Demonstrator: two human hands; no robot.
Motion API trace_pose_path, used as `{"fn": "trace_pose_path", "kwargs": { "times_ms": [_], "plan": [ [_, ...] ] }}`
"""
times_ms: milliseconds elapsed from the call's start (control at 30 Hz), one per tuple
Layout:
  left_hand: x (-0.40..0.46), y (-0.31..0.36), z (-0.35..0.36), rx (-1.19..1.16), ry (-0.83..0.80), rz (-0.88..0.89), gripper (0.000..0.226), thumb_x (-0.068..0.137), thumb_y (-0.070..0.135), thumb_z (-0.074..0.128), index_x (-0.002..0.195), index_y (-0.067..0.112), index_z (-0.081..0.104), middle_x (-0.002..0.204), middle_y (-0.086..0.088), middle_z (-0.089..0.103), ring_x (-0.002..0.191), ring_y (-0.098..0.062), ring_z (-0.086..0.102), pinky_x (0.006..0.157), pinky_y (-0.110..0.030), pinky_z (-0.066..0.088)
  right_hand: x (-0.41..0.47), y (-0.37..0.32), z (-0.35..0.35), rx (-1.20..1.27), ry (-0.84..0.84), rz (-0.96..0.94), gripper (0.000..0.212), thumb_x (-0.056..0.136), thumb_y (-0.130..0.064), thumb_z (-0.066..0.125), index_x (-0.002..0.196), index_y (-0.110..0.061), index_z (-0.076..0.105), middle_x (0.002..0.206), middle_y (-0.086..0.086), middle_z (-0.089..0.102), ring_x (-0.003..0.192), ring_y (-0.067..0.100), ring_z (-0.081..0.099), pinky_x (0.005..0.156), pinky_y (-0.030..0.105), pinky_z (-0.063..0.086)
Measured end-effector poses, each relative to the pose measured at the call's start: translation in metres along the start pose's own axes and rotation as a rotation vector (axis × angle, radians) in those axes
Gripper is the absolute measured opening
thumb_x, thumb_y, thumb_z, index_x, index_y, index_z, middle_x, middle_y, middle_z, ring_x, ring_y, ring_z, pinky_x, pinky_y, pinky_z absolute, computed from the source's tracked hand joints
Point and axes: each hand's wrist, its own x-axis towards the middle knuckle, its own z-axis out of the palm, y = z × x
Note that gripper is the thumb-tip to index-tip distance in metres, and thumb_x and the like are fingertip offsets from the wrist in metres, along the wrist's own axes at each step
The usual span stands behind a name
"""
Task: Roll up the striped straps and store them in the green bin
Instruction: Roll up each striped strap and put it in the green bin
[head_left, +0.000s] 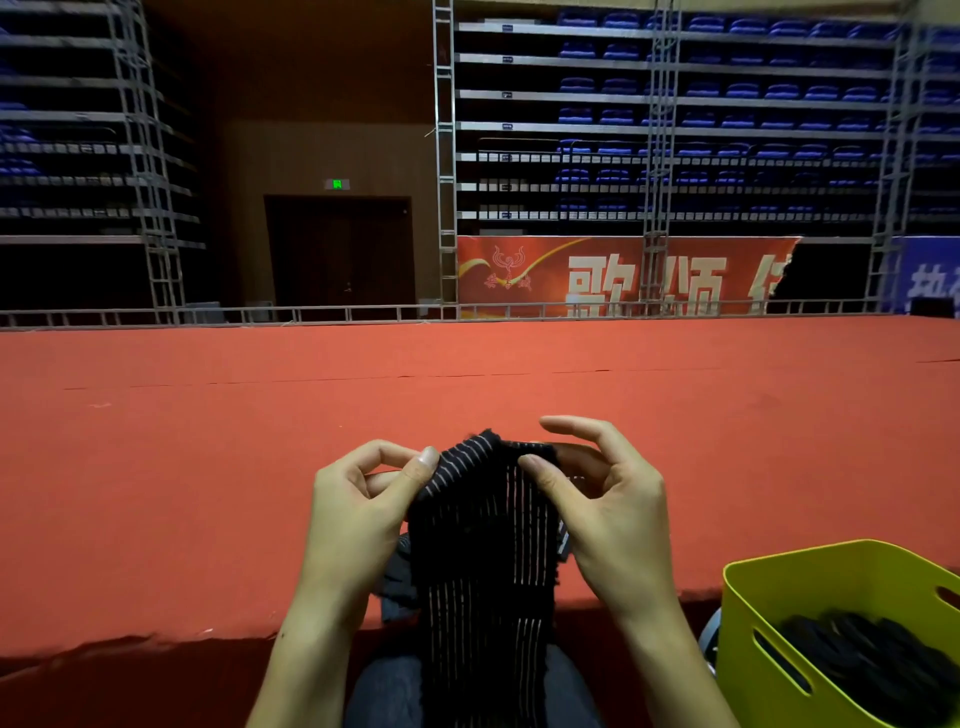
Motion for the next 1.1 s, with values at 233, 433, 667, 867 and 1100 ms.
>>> {"fn": "trace_pose_path", "kwargs": {
  "times_ms": [233, 433, 667, 867, 1100],
  "plan": [
    [0.001, -0.005, 0.0, 0.094, -0.041, 0.091, 0.021, 0.098, 0.021, 0.079, 0.084, 0.007, 0.072, 0.069, -0.024, 0.073, 0.062, -0.023, 0.062, 0.066, -0.037, 0.049, -0.003, -0.003, 0.007, 0.028, -0.024, 0.006, 0.039, 0.085, -0.011, 0.089, 0.118, -0.025, 0.072, 0.101, -0.006, 0.083, 0.1, 0.016, 0.08, 0.091, 0.047, 0.063],
    [0.0, -0.004, 0.001, 0.157, -0.069, 0.224, 0.019, 0.094, 0.032, 0.082, 0.086, 0.017, 0.076, 0.063, -0.019, 0.066, 0.06, -0.016, 0.053, 0.061, -0.035, 0.04, -0.002, -0.002, 0.008, -0.056, -0.006, -0.067, 0.047, 0.083, -0.008, 0.091, 0.121, -0.027, 0.072, 0.097, -0.009, 0.08, 0.097, 0.018, 0.078, 0.089, 0.031, 0.061],
    [-0.004, 0.003, 0.004, 0.206, -0.105, 0.27, 0.009, 0.093, 0.029, 0.078, 0.088, 0.022, 0.077, 0.068, 0.001, 0.075, 0.063, -0.012, 0.067, 0.061, -0.027, 0.048, 0.001, -0.003, 0.004, -0.058, -0.013, -0.03, 0.048, 0.085, -0.004, 0.087, 0.122, -0.029, 0.068, 0.094, -0.005, 0.08, 0.095, 0.017, 0.077, 0.088, 0.029, 0.06],
    [-0.01, 0.005, -0.009, 0.323, -0.189, 0.376, 0.025, 0.097, 0.013, 0.076, 0.118, 0.026, 0.076, 0.106, 0.01, 0.082, 0.1, -0.012, 0.078, 0.086, -0.02, 0.056, 0.008, 0.001, -0.006, -0.087, 0.034, 0.066, 0.048, 0.085, -0.009, 0.088, 0.123, -0.031, 0.066, 0.091, -0.006, 0.082, 0.087, 0.012, 0.078, 0.081, 0.031, 0.06],
    [-0.003, 0.001, -0.006, 0.526, -0.186, 0.692, 0.034, 0.091, 0.012, 0.077, 0.123, 0.025, 0.077, 0.118, 0.016, 0.077, 0.102, -0.014, 0.076, 0.086, -0.041, 0.06, 0.008, 0.003, -0.01, -0.126, -0.005, 0.12, 0.052, 0.085, -0.012, 0.089, 0.127, -0.031, 0.064, 0.088, -0.008, 0.082, 0.085, 0.012, 0.079, 0.08, 0.035, 0.062]
  ]
}}
